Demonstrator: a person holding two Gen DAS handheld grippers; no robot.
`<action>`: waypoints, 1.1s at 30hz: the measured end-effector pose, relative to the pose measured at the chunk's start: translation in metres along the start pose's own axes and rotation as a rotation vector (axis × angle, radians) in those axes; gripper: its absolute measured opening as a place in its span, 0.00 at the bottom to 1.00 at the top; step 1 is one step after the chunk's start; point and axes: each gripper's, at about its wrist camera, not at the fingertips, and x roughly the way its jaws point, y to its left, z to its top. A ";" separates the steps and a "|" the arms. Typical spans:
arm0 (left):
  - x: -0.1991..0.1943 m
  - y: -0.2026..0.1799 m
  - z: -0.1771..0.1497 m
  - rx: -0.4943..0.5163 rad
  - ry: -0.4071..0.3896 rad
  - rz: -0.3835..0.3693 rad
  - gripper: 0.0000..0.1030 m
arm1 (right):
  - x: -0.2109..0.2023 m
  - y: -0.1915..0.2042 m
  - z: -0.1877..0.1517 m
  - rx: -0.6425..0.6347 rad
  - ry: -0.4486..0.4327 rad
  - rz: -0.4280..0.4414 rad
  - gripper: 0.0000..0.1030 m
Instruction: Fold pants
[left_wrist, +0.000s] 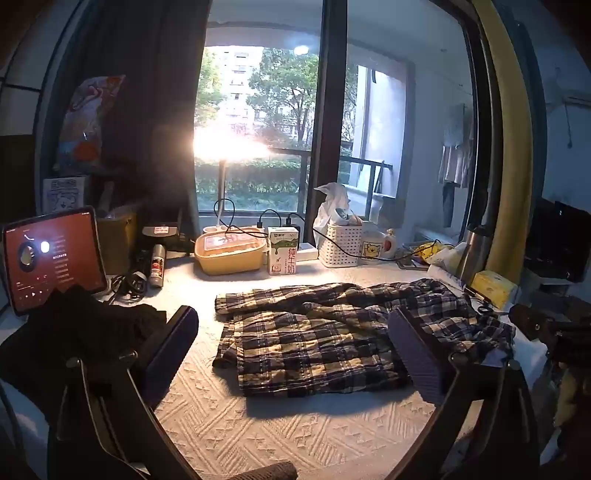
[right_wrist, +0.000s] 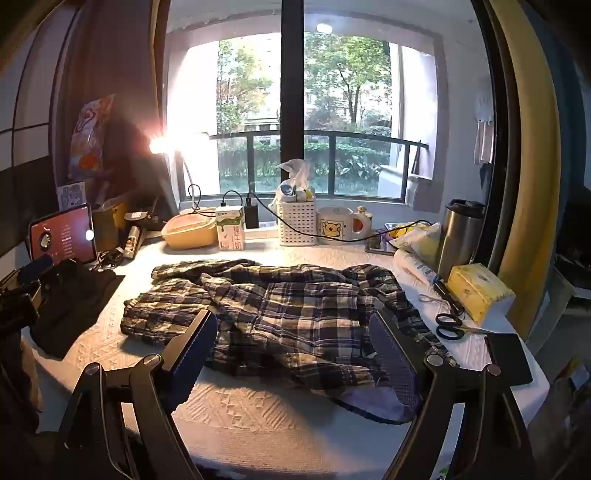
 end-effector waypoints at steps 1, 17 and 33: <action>-0.001 0.000 0.000 0.003 -0.001 0.005 0.98 | 0.000 0.000 0.000 0.006 0.010 0.004 0.83; 0.000 -0.011 -0.001 0.040 0.037 -0.030 0.98 | 0.000 -0.003 -0.001 0.003 0.012 -0.001 0.83; -0.001 -0.009 -0.002 0.041 0.038 -0.034 0.98 | -0.003 -0.007 -0.003 0.015 0.010 -0.009 0.83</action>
